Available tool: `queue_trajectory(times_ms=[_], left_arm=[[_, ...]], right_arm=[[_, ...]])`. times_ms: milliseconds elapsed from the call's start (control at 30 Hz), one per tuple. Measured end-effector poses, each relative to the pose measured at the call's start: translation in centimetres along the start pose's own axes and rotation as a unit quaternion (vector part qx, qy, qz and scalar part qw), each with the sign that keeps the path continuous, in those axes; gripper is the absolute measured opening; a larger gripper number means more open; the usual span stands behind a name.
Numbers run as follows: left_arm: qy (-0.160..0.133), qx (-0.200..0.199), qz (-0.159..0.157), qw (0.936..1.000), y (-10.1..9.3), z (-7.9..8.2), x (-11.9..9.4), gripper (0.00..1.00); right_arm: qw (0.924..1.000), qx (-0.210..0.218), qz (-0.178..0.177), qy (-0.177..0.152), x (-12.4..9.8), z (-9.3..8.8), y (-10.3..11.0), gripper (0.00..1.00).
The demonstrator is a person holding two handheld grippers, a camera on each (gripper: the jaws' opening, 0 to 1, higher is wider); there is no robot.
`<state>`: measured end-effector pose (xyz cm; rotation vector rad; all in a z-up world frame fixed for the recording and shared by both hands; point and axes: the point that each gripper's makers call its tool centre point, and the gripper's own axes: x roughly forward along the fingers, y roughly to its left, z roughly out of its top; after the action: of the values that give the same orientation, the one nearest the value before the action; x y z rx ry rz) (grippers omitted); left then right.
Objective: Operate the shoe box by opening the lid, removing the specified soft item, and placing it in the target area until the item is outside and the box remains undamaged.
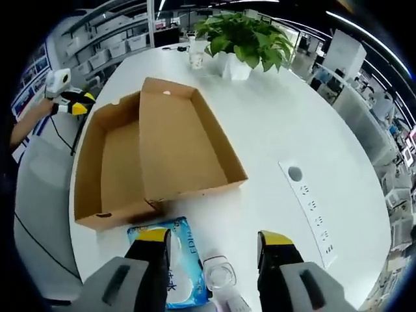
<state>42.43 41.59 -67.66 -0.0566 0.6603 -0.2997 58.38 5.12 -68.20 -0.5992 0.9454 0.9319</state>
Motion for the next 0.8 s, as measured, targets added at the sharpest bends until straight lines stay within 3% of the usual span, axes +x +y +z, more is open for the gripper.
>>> queue_trajectory(times_ms=[400, 633, 800], left_arm=[[0.021, 0.010, 0.028, 0.9994, 0.6, -0.8, 1.3, 0.20], [0.038, -0.004, 0.039, 0.9985, 0.9, -1.6, 1.9, 0.15], [0.034, -0.021, 0.045, 0.9982, 1.0, -1.7, 2.0, 0.12]], right_arm=[[0.9991, 0.026, -0.015, -0.030, 0.5, 0.7, -0.2, 0.49], [0.9978, 0.043, -0.017, -0.047, 0.8, 1.3, -0.1, 0.48], [0.9941, 0.078, -0.020, -0.072, 1.0, 2.2, -0.3, 0.48]])
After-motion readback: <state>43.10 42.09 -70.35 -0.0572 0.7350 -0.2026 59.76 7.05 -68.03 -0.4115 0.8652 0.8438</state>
